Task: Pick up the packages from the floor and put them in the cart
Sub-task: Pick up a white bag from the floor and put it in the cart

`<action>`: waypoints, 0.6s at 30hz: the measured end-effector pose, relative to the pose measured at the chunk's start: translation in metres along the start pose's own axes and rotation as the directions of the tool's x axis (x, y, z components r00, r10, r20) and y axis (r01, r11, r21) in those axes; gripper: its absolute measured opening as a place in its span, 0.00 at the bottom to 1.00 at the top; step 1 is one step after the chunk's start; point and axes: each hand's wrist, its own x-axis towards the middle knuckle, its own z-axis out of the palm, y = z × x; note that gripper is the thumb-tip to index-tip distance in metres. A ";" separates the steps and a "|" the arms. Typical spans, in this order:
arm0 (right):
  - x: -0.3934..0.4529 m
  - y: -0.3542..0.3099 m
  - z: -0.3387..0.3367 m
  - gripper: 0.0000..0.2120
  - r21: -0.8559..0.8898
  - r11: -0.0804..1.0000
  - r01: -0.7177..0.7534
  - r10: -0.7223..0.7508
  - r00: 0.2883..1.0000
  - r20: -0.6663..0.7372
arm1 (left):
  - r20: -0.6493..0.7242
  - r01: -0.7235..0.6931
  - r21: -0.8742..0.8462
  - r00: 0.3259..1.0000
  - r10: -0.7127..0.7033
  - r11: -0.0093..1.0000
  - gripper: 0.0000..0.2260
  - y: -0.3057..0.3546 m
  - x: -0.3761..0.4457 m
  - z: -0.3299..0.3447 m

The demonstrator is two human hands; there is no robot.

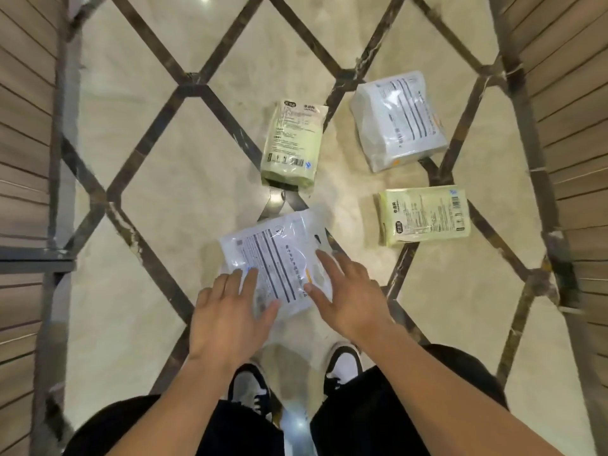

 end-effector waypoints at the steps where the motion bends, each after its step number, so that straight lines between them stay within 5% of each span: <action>1: 0.020 0.002 0.011 0.43 -0.019 1.000 0.014 -0.014 1.000 0.007 | -0.005 0.016 -0.008 1.000 -0.016 1.000 0.34 -0.003 0.009 0.019; 7: 0.124 0.003 0.052 0.43 0.038 0.999 -0.033 0.033 0.999 0.005 | 0.077 0.332 -0.100 0.942 -0.326 0.938 0.41 -0.027 0.068 0.085; 11: 0.169 0.007 0.067 0.54 0.100 0.978 -0.184 0.183 0.983 0.019 | 0.275 0.601 -0.244 0.795 -0.540 0.761 0.58 -0.050 0.094 0.106; 18: 0.195 0.017 0.085 0.50 0.271 0.940 -0.206 0.190 0.978 0.083 | 0.407 0.654 -0.600 0.746 -0.527 0.462 0.55 -0.042 0.116 0.138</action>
